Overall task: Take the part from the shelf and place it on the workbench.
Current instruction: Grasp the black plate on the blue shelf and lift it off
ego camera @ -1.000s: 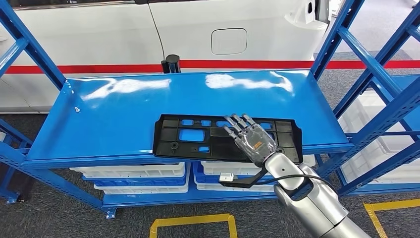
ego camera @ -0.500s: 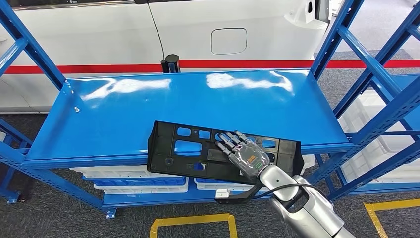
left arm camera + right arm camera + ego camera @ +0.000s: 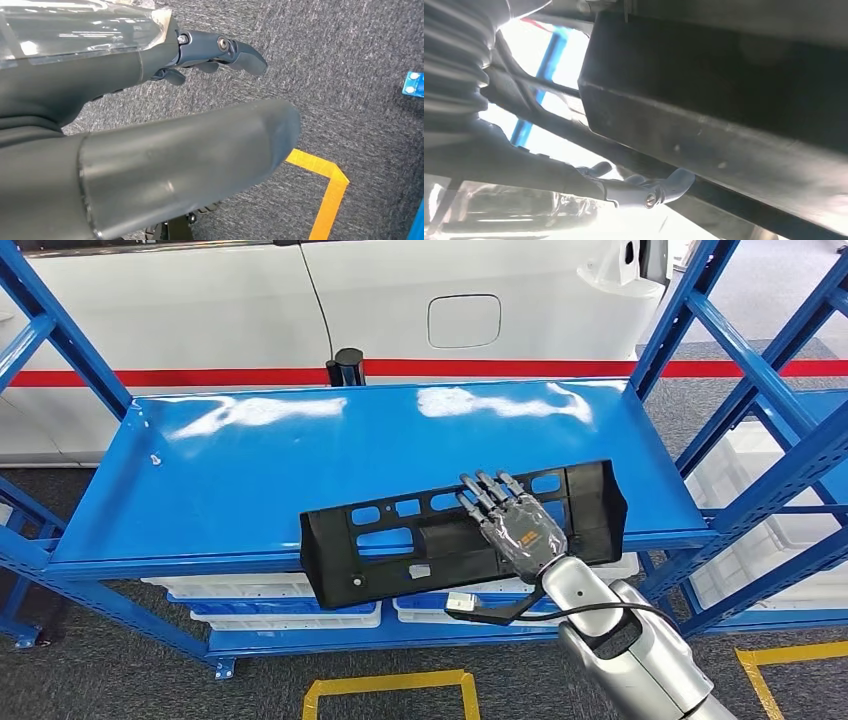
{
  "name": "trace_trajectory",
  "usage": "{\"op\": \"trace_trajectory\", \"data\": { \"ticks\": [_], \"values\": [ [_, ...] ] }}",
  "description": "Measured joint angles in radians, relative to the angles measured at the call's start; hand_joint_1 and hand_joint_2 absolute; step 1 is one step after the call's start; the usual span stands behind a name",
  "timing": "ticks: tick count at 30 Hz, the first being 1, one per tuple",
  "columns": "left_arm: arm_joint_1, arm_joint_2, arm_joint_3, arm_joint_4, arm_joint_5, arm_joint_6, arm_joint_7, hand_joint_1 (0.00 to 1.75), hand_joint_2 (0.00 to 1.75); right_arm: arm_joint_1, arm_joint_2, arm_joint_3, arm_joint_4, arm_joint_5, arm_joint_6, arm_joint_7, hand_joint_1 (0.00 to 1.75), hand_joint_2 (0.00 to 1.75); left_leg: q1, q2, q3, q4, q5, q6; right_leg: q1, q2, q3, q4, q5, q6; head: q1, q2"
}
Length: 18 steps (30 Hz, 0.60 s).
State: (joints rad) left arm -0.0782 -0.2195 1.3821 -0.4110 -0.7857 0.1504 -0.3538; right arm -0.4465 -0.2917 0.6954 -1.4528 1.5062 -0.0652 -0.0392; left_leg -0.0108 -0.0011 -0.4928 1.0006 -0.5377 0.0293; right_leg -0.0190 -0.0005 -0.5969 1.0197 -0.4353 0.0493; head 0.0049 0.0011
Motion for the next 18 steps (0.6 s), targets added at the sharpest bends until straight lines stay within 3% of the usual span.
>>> {"op": "trace_trajectory", "data": {
  "ticks": [9, 18],
  "values": [
    [0.002, -0.006, 0.0, -0.031, -0.001, -0.01, 0.011, 0.0, 0.0, 0.058, 0.0, -0.106, -0.042, 0.046, 0.004, 0.027, 0.0, 1.75, 0.0, -0.001, -0.002, 0.0, 0.0, 0.0, 0.0, 0.0, -0.002, 0.0, 0.0, 0.0, 0.0, 0.0],
    [0.005, -0.006, 0.0, -0.033, -0.001, -0.017, 0.01, 0.0, 0.0, 0.039, 0.0, -0.192, -0.018, 0.011, 0.016, 0.084, 0.0, 1.75, 0.0, 0.001, -0.002, 0.0, 0.0, 0.0, 0.0, 0.001, -0.002, 0.0, 0.0, 0.0, 0.0, 0.0]
  ]
}}
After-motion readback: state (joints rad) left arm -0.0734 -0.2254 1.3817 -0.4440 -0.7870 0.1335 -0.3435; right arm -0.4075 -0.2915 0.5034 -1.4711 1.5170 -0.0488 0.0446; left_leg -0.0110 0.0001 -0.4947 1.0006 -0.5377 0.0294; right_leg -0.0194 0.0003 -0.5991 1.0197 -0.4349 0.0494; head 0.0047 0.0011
